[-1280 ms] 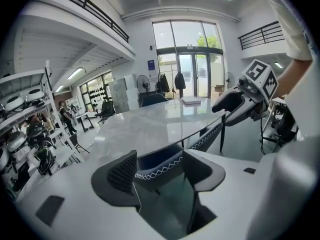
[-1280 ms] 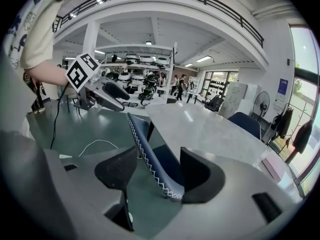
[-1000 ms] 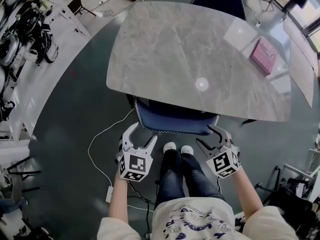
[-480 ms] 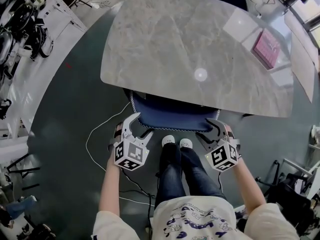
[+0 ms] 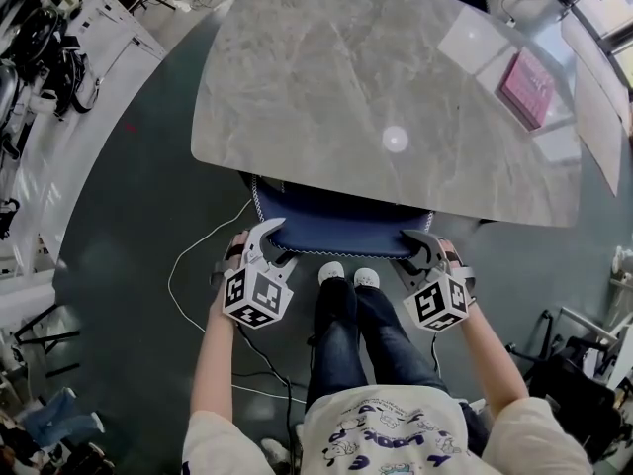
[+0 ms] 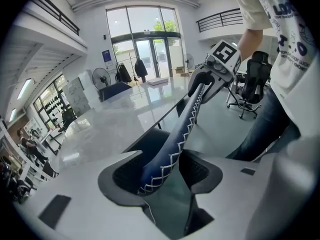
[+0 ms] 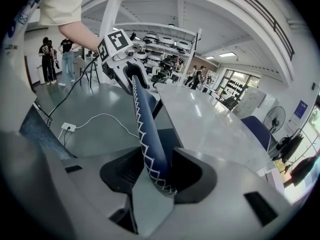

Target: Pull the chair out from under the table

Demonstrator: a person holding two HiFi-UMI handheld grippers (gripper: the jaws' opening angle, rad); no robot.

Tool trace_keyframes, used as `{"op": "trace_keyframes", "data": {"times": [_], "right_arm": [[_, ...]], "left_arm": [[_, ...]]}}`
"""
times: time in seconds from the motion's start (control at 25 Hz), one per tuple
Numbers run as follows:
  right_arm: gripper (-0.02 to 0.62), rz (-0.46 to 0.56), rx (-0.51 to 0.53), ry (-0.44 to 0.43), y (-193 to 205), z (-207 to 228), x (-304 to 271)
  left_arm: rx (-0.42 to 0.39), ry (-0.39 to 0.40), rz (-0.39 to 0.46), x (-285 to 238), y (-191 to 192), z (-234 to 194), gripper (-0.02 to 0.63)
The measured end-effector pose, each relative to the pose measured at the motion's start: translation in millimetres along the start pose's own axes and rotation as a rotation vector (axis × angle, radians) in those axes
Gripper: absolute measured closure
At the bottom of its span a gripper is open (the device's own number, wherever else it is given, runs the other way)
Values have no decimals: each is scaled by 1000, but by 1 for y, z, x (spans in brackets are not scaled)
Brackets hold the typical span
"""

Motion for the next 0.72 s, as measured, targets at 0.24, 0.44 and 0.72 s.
{"op": "trace_keyframes", "data": {"times": [0.24, 0.44, 0.72], "right_arm": [[461, -12, 13, -18, -1, 2, 1], [491, -32, -23, -35, -3, 2, 0], [495, -40, -41, -39, 1, -8, 3]], "left_arm": [[-82, 10, -26, 1, -3, 1, 428], [-117, 56, -67, 1, -3, 1, 462], [-126, 70, -88, 5, 0, 13, 476]]}}
Point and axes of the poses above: the fingertips, and each gripper's own axes: x backward along the fingers, z to its right, y out of its underside, the point moved 7 cm from there along x, backward along the fingers, and after that the axes turned 2 degrees about -x, right-handed, at the moved point
